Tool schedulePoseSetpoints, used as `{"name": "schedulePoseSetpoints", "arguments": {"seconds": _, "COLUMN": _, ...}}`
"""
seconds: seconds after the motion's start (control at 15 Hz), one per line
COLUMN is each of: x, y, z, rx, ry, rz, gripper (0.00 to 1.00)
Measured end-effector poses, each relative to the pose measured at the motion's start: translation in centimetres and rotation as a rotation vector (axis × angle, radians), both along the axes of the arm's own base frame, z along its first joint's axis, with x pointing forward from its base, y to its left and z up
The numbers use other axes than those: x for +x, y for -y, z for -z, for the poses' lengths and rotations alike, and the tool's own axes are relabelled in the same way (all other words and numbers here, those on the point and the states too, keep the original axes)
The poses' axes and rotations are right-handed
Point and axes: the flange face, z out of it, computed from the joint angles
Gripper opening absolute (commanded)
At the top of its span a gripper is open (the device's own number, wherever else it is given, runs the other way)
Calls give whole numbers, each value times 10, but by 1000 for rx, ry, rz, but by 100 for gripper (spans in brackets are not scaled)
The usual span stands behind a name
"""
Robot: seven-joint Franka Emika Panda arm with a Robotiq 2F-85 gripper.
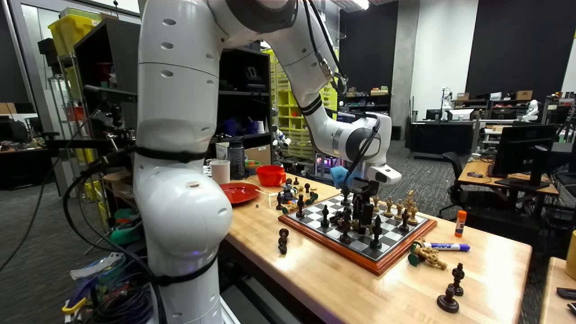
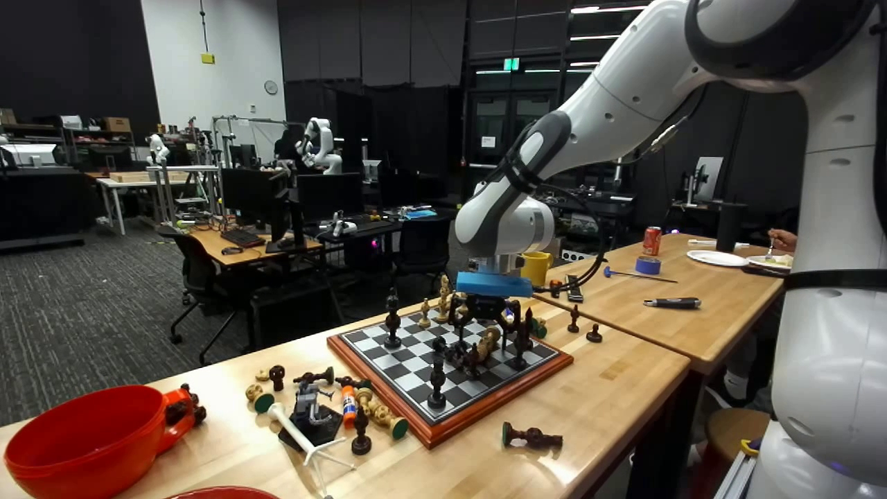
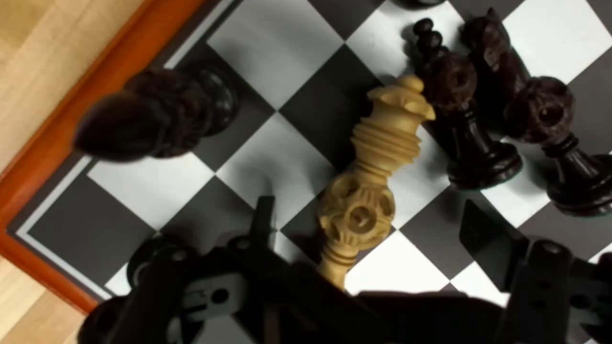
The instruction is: Pick up the white king chess piece and put it on the table, pick up the white king chess piece and put it on the chess board a box in front and two to the right of the black king chess piece
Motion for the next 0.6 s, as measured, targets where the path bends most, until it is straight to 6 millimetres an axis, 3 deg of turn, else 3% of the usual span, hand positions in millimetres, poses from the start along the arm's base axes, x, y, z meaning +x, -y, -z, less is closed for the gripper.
{"name": "schedulePoseSetpoints", "arguments": {"seconds": 0.47, "x": 6, "y": 1, "z": -6, "rx": -3, "ry": 18, "rz": 1, "gripper": 14}}
{"name": "schedulePoseSetpoints", "arguments": {"seconds": 0.6, "x": 7, "y": 0, "z": -7, "rx": -4, "ry": 21, "rz": -1, "gripper": 9}}
